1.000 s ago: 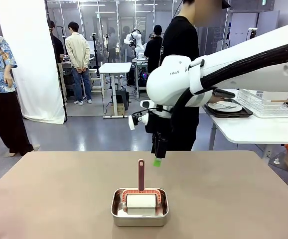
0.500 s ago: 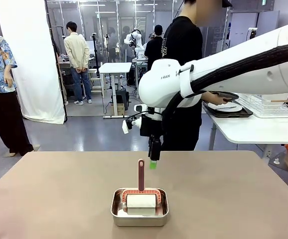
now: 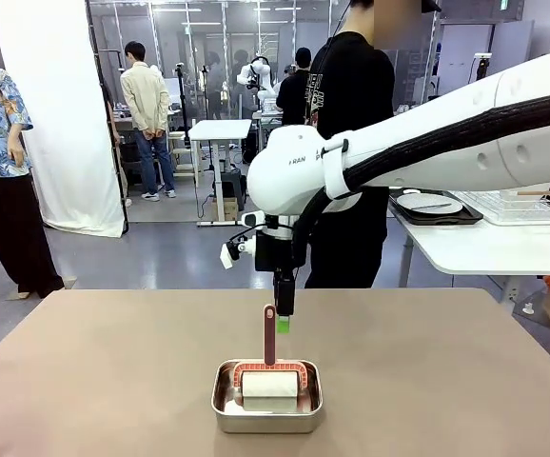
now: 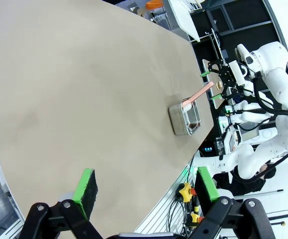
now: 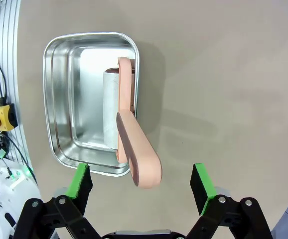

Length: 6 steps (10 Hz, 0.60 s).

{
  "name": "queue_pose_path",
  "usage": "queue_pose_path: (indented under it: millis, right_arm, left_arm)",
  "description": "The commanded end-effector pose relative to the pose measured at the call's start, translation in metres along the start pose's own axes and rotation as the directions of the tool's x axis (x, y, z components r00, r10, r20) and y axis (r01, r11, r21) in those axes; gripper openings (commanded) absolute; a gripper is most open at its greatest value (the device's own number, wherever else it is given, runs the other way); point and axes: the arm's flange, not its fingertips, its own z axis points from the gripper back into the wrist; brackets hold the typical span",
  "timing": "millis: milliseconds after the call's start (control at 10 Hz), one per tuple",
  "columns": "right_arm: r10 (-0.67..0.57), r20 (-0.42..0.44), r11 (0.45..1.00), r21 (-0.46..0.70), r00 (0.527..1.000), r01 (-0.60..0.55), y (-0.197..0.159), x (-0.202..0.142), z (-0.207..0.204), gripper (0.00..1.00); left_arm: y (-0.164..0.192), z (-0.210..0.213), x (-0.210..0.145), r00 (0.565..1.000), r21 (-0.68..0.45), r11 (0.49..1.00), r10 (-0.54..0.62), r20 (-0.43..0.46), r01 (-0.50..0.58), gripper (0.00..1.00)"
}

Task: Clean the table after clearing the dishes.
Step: When the right (or left) Handle tray is removed, use the right hand (or left hand) to clean the right (or left) side of the table with the Lint Roller.

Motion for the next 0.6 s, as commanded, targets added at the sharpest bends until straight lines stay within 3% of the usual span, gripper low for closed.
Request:
queue_pose_path:
  millis: [0, 500]
  right_arm:
    - [-0.007, -0.047, 1.000, 0.009, 0.999, 0.007, -0.004, 0.013, 0.000, 1.00]
    - [-0.011, -0.067, 0.999, 0.050, 0.998, 0.015, -0.012, 0.021, -0.010, 1.00]
  left_arm:
    - [-0.001, 0.002, -0.003, 1.000, -0.002, 1.000, -0.004, 0.008, 0.004, 1.00]
    - [-0.001, 0.002, -0.003, 1.000, -0.002, 1.000, -0.004, 0.008, 0.004, 1.00]
